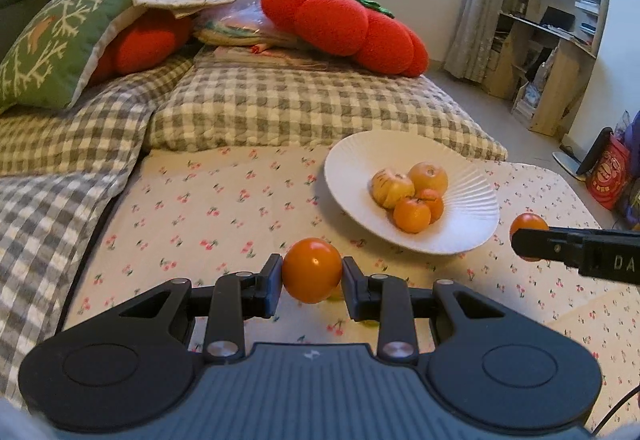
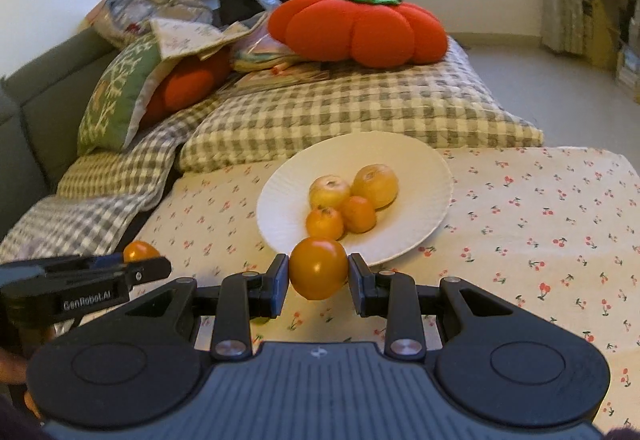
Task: Organize fruits
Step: 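Carry both held fruits toward the white plate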
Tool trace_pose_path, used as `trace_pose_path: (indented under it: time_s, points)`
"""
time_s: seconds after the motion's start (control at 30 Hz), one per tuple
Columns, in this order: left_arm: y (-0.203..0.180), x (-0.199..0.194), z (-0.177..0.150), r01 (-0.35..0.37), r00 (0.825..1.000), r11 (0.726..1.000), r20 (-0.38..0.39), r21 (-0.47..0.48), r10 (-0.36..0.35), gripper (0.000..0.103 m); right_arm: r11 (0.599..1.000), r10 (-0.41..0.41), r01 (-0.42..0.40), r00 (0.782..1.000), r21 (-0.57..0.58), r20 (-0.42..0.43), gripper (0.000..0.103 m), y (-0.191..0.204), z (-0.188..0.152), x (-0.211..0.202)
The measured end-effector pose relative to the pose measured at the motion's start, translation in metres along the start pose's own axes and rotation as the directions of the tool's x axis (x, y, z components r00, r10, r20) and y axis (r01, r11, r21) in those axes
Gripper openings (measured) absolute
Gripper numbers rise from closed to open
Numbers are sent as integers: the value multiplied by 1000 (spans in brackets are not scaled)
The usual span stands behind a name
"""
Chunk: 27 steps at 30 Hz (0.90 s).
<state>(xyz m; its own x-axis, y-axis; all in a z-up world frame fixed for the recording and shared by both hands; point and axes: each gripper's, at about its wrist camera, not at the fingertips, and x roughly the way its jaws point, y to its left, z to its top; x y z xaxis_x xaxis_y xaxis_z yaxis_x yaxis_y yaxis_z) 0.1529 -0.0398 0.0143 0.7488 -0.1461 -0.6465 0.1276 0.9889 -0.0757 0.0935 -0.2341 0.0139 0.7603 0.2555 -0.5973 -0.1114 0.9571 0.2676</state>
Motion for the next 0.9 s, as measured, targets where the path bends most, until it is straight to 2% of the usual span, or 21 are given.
trace_pose_path:
  time_s: [0.27,0.47,0.73,0.9]
  points:
    - [-18,28,18,53,998,999,12,1,-53,20,996,5,-5,1000,93,6,29,-25,11,11]
    - [-30,54,26,123,992,992,24,-7,-123,20,990,13,-12,1000,138,-10,29,-40,16,32]
    - [-33,87,27,175,984,984,13,15,-175,20,990,44,-40,999,138,-26,29,-43,18,55]
    - [-33,100,29,191,982,982,3,6,-191,20,995,39,-34,998,99,-57,29,-36,15,69]
